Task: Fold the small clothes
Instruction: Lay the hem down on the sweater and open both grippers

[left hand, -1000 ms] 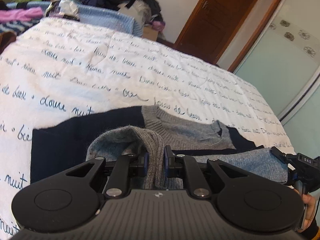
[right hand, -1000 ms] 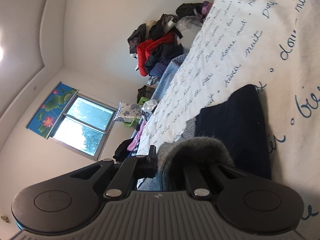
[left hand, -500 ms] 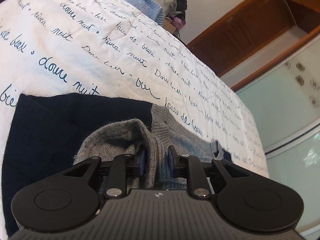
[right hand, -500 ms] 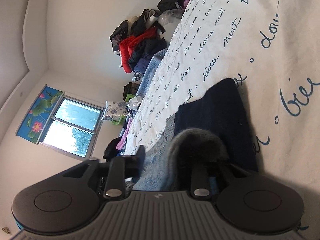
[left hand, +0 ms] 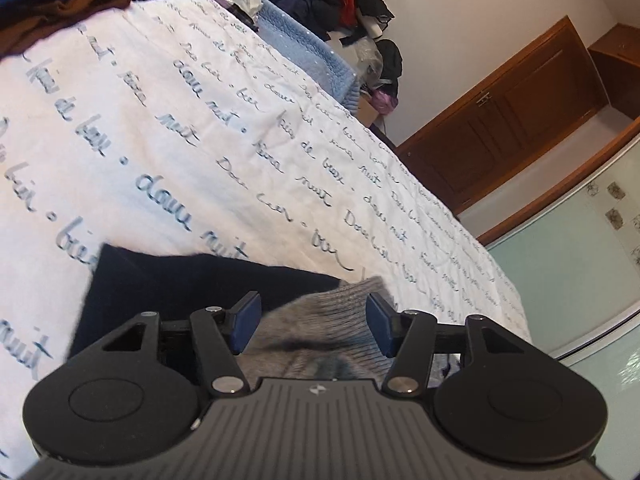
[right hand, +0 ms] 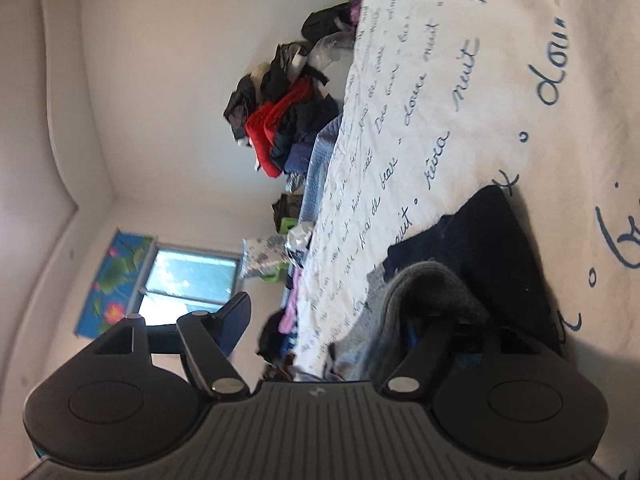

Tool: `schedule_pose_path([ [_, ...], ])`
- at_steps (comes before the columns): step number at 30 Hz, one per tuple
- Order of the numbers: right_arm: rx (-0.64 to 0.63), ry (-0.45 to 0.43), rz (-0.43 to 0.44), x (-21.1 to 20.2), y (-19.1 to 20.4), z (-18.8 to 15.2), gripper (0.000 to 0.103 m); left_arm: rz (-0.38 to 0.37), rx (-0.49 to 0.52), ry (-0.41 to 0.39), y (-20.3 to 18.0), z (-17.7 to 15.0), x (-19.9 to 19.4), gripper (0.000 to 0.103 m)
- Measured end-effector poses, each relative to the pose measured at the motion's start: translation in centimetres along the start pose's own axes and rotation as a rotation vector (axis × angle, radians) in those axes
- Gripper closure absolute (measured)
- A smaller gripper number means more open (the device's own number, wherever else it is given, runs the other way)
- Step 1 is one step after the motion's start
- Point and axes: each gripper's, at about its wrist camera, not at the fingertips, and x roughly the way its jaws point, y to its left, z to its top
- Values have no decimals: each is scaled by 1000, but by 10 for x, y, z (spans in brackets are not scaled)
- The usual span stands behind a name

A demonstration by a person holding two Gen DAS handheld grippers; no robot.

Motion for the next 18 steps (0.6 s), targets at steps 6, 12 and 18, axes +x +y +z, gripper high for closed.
schedule_pose_path([
  [6, 101, -54, 43, -1, -10, 9, 22, 40, 93, 61, 11, 1, -11, 42],
  [12, 90, -66, 17, 12, -3, 14, 16, 44, 204, 101, 11, -11, -12, 41],
  [18, 58, -111, -1, 24, 5, 21, 14, 13, 303, 87, -19, -13, 5, 41],
])
